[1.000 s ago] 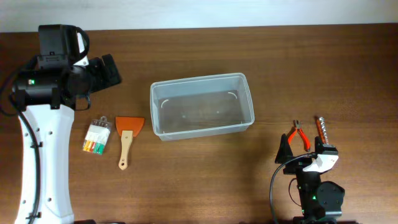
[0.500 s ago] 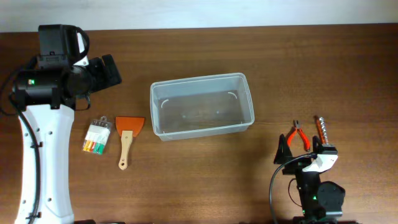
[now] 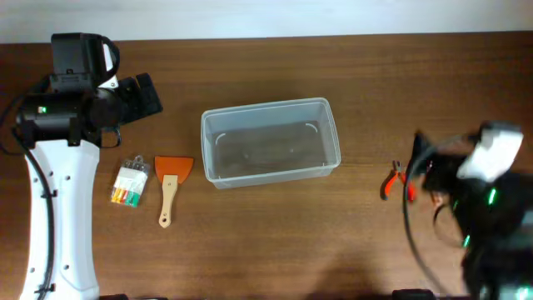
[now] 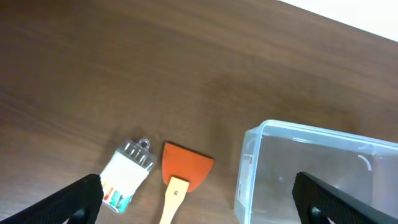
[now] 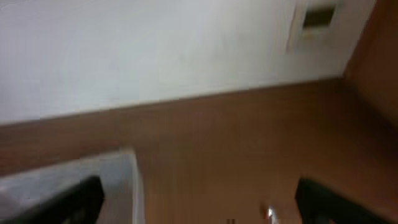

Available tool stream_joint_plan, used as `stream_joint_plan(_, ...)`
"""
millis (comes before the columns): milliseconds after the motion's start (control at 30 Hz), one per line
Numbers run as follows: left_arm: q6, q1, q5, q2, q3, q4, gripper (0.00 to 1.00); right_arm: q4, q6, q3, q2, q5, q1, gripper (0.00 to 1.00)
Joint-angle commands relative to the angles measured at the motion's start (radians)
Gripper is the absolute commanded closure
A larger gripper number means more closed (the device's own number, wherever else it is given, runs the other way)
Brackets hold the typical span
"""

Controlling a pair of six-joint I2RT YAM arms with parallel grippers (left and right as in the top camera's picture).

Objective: Pack container
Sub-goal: 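Move the right gripper over the red-handled pliers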

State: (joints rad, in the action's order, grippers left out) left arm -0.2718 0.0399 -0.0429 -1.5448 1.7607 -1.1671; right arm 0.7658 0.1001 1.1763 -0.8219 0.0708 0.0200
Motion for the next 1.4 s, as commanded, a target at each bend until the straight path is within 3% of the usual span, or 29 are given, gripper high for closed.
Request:
stream_joint_plan(0,0.008,0.003,-0.01,-0.002,0.005,-0.002,0.01,0.189,-0.045,0.315,-0.233,0.025,0.008,0.01)
stream_joint_plan(133,0.008,0.003,-0.01,-0.001,0.005,-0.002,0.01,0.486,-0.044,0.635,-0.492,0.066,0.008,0.01)
stream_joint_plan(233,0.008,0.003,-0.01,-0.002,0.005,-0.002,0.01,0.636,-0.044,0.762,-0.642,0.061,0.008,0.01)
stream_joint_plan(700,0.008,0.003,-0.01,-0.001,0.005,-0.002,0.01,0.652,-0.041,0.776,-1.009,0.027,0.027,0.02)
stream_joint_plan(1100,0.008,0.003,-0.01,-0.001,0.005,-0.002,0.01,0.611,0.009,0.766,-1.071,0.054,0.029,0.01)
stream_joint_plan(1367,0.008,0.003,-0.01,-0.001,0.005,-0.002,0.01,0.663,-0.006,0.694,-0.917,0.054,0.045,0.01)
